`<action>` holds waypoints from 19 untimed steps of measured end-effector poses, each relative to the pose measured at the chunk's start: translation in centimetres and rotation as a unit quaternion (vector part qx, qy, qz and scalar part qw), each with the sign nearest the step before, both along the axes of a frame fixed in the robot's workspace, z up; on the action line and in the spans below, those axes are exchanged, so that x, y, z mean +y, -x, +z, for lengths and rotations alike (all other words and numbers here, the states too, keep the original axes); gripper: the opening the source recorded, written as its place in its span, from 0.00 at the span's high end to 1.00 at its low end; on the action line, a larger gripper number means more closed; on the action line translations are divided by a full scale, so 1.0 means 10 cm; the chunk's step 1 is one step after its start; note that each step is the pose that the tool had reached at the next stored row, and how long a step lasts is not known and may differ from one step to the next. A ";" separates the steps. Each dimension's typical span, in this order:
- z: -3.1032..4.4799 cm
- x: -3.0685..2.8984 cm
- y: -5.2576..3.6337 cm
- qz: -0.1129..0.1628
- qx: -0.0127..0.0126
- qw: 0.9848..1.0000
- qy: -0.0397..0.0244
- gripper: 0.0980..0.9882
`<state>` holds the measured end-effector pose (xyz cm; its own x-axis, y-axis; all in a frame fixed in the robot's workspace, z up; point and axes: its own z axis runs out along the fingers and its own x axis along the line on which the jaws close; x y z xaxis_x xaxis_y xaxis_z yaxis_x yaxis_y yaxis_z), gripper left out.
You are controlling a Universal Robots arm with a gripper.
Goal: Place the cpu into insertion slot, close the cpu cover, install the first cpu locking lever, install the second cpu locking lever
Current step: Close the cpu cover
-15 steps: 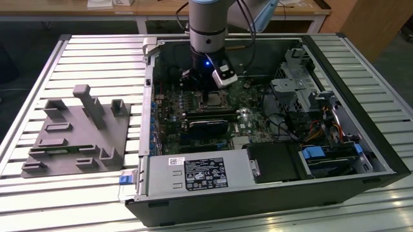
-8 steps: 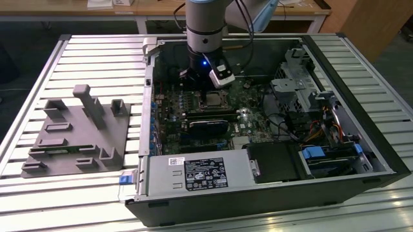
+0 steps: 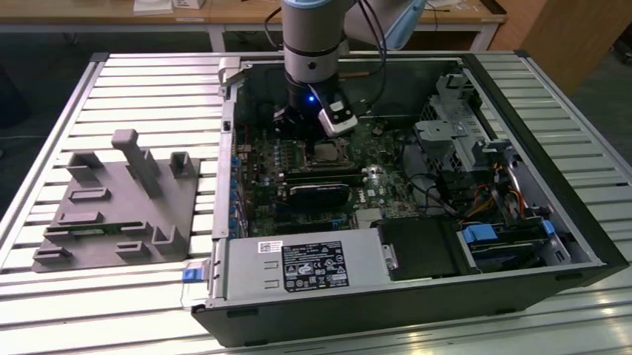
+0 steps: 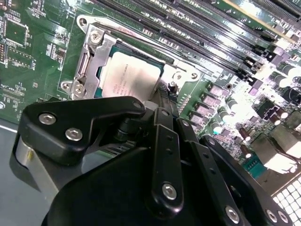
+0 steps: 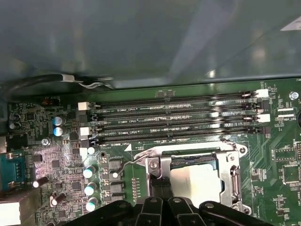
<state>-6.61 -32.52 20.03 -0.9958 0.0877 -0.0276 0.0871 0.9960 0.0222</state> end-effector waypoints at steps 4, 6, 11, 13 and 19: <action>-0.002 0.001 -0.030 0.000 0.000 1.000 0.000 0.99; -0.003 0.001 -0.048 0.000 0.000 1.000 0.000 0.99; 0.004 0.002 -0.104 0.000 0.002 1.000 -0.001 0.99; 0.008 0.002 -0.130 0.000 0.004 1.000 -0.001 0.99; 0.038 0.001 -0.179 0.000 0.008 1.000 0.000 0.99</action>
<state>-4.81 -32.50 20.41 -0.9961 0.0877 -0.0121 0.0875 0.9959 0.0216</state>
